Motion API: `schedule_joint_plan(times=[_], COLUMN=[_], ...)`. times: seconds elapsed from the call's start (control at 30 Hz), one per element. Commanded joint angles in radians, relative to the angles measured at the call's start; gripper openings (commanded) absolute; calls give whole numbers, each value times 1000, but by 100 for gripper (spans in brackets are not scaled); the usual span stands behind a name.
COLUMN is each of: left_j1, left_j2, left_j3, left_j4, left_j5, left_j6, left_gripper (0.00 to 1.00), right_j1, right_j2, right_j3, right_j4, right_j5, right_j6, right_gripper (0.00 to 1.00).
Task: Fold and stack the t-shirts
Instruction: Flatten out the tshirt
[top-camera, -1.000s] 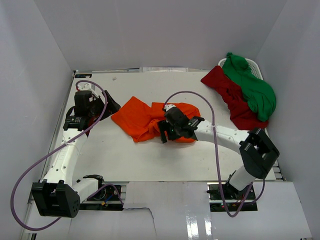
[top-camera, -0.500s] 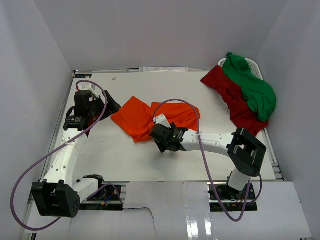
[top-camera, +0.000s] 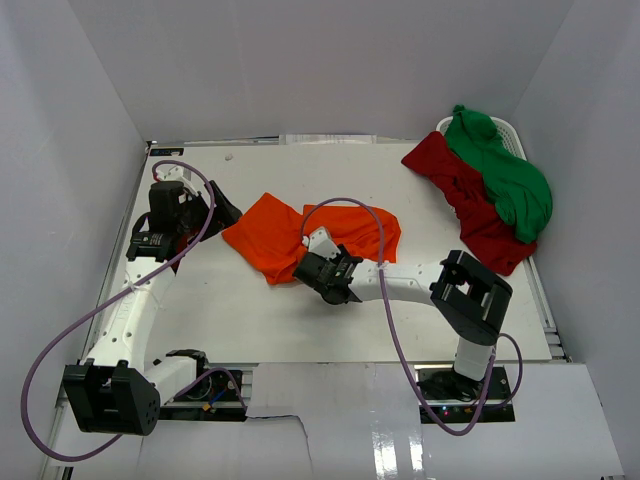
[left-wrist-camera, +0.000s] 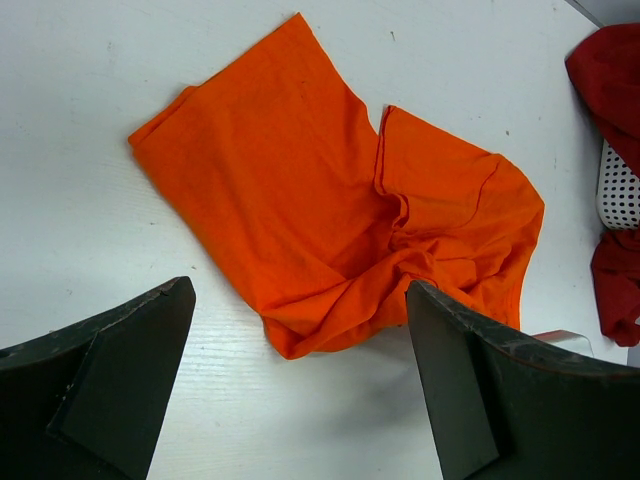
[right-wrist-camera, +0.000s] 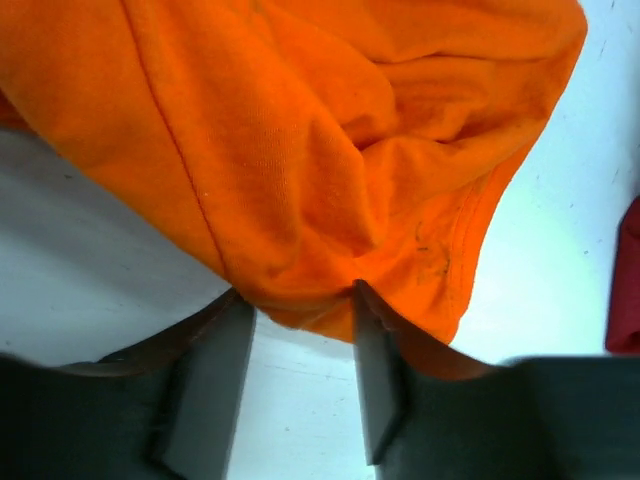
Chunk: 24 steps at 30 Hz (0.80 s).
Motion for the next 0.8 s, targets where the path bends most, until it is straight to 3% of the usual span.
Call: schedule_joint_plan(times=[0.0,0.1,0.13,0.27,0.37,0.47,0.57,0.63,0.67,0.7,0.73,0.77], left_j1=[4,4,4,4,4,4,4,4,4,4,4,6], left_j2=[-9,-9,-11,-11,-8,-8,-11,-9,-9,-9,-11,-11], left_j3=[35,35,33,33,33,33,33,33,33,33,33,33], left_j4=[-5,-5,-5,-5,-3,-3,-3,-3,-2,-2,0,0], left_j5=[14,14,14,16,19,21,27,30,30,31,33,33], left_j6=[7,8,8,8,10,8,10,10,10,10,10,8], left_gripper=[98,98,98,98,98,98,97,98,98,97,98,98], right_j1=[6,6,7,6,-11,-123,-356,-596,-732,-781,-818,-836], right_j2=[-17,-18,-18,-57,-155,-312,-404,-413,-397,-382,-364,-321], right_j3=[21,21,26,43,52,34,-43,-90,-130,-136,-138,-132], right_j4=[51,54,54,43,42,48,74,130,155,171,180,183], right_j5=[71,44,25,-153,-389,-765,-964,-1183,-1290,-1312,-1326,-1316], right_j6=[-31,-34,-36,-33,-22,-6,12,10,15,18,17,12], right_gripper=[45,13,8,8,8,8,8,8,8,13,23,49])
